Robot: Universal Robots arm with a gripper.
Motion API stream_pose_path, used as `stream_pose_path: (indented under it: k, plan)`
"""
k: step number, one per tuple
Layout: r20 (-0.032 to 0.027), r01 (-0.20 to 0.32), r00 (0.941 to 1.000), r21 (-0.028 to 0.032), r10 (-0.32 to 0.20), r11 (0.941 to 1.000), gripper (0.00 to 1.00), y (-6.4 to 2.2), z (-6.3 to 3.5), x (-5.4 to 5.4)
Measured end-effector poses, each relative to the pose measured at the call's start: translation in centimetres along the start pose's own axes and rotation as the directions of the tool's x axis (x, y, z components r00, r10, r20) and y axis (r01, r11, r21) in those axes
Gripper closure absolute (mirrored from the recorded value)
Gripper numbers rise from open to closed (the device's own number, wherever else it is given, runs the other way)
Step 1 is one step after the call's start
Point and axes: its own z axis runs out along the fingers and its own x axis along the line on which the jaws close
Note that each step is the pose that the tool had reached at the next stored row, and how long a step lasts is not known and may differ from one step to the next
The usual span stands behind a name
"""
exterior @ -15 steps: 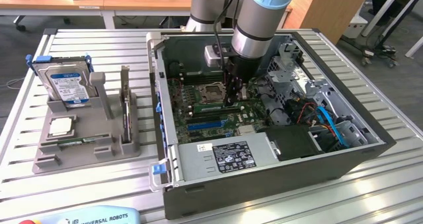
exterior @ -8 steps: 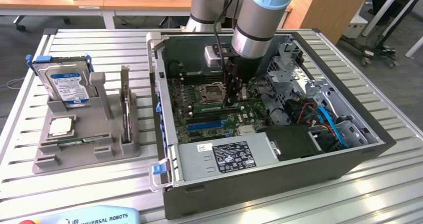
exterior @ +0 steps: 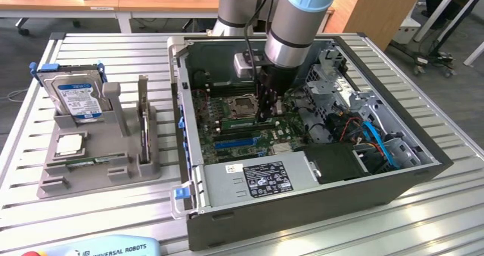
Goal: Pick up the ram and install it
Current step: 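Insert the ram into the slot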
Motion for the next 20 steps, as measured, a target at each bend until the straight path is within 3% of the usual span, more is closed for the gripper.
stream_pose_path:
  k: [14, 19, 20]
  plan:
    - [0.0001, 0.000, 1.0000, 0.0000, 0.000, 1.0000, 0.88, -0.01, 0.30, 0.01]
    - [0.0000, 0.000, 1.0000, 0.0000, 0.000, 1.0000, 0.69, -0.01, 0.30, 0.01]
    - [0.0000, 0.000, 1.0000, -0.0001, 0.000, 1.0000, 0.69, -0.01, 0.30, 0.01]
